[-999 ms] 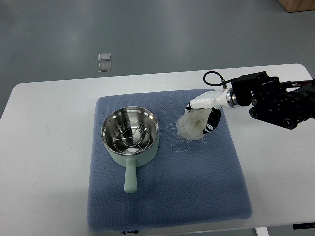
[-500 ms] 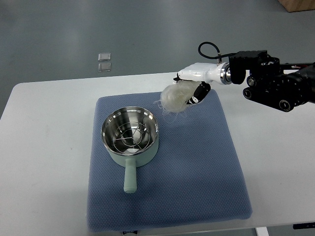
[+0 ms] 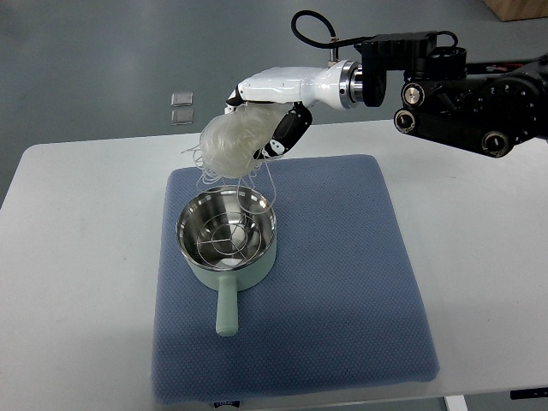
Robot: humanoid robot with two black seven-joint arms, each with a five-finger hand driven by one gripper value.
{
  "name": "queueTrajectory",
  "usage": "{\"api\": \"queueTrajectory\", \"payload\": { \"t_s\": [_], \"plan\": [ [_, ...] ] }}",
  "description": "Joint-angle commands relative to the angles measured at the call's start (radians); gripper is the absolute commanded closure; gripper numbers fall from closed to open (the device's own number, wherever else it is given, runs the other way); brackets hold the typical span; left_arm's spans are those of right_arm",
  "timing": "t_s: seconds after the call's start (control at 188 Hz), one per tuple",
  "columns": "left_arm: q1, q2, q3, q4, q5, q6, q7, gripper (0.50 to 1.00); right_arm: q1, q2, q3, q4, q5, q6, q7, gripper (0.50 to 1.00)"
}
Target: Put vermicelli into pot with right hand
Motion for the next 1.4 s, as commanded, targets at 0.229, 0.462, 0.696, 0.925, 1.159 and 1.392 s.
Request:
{"api": "queueTrajectory", "payload": {
  "t_s": [0.229, 0.462, 0.696, 0.925, 1.159, 1.392],
  "plan": [
    [0.0, 0.0, -0.001, -0.002, 0.0, 0.0, 0.0, 0.5, -0.103, 0.114, -0.012, -0.018, -0.02, -0.009, -0.005, 1.0],
    [0.0, 0.0, -0.001, -0.003, 0.0, 0.0, 0.0, 0.5, -0.138, 0.117, -0.01, -0.033, -0.02, -0.024, -0.007, 0.74],
    [0.0, 0.0, -0.001, -0.002, 0.0, 0.0, 0.0, 0.5, -0.138, 0.1, -0.009, -0.035, -0.016, -0.035, -0.007, 0.607],
    [0.0, 0.0, -0.001, 0.0, 0.0, 0.0, 0.0, 0.5, -0.138, 0.045, 0.003, -0.035, -0.001, -0.037, -0.003, 0.607],
    [0.0, 0.0, -0.001, 0.0, 0.0, 0.0, 0.0, 0.5, -0.221, -0.054, 0.169, -0.052, 0.142, -0.033, -0.016, 0.607],
    [0.0, 0.0, 0.0, 0.003, 0.0, 0.0, 0.0, 0.5, -0.441, -0.077, 0.401, -0.18, 0.474, -0.093, -0.086, 0.609]
  ]
}}
